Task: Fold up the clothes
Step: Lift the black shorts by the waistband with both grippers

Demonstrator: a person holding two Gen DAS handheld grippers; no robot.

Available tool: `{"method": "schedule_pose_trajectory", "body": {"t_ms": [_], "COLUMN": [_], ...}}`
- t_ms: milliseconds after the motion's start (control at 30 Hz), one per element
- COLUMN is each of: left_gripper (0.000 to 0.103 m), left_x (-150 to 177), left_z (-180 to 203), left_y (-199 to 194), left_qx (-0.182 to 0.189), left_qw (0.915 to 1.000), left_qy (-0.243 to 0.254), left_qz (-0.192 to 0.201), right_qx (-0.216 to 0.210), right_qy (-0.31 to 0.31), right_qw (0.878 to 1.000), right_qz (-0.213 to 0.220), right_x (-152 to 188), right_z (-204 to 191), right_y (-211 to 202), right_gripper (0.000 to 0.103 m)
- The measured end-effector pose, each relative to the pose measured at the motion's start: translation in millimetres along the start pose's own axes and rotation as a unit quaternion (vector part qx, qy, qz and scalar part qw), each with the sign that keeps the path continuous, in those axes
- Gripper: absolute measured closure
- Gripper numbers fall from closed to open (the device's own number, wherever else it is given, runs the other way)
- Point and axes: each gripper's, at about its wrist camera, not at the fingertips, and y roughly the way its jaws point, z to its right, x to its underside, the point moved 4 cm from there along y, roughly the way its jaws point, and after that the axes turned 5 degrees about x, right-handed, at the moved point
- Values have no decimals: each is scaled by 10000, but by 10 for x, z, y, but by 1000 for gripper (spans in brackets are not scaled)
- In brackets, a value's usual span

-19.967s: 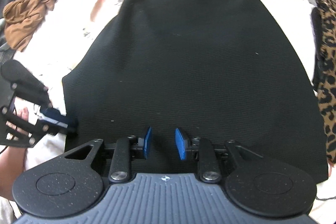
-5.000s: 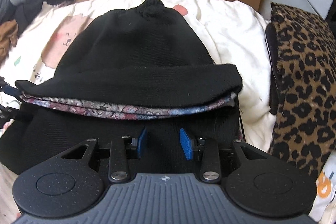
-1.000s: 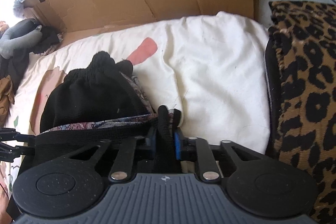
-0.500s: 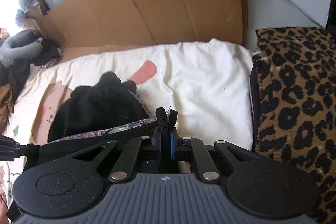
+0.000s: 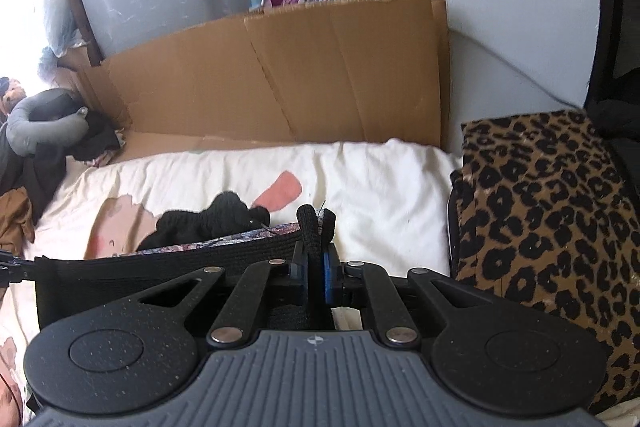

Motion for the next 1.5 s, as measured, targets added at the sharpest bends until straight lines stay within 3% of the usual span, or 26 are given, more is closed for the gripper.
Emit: {"method": "schedule_pose_trajectory", "body": {"t_ms": [167,567,1500], "left_gripper": [96,96,96], "left_x": [-91,-431,-600], "left_z": [-43,-81,-386], "left_y": [-27,-47,580], "left_qx": [-30,-227,-130], "left_qw": [9998,9990,9999], "left_qy": [-161,28,9], "left_qz": [88,391,49], "right_qx": [56,-6,388], "right_qy": [184,108,-167], "right_qw": [9997,9990,9987], "right_qz": [117,427,-300], "right_x": [-50,-312,-434], "right_z": [-42,-127,-34], "right_y": [-27,-30,820], "right_gripper": [97,97,97]}}
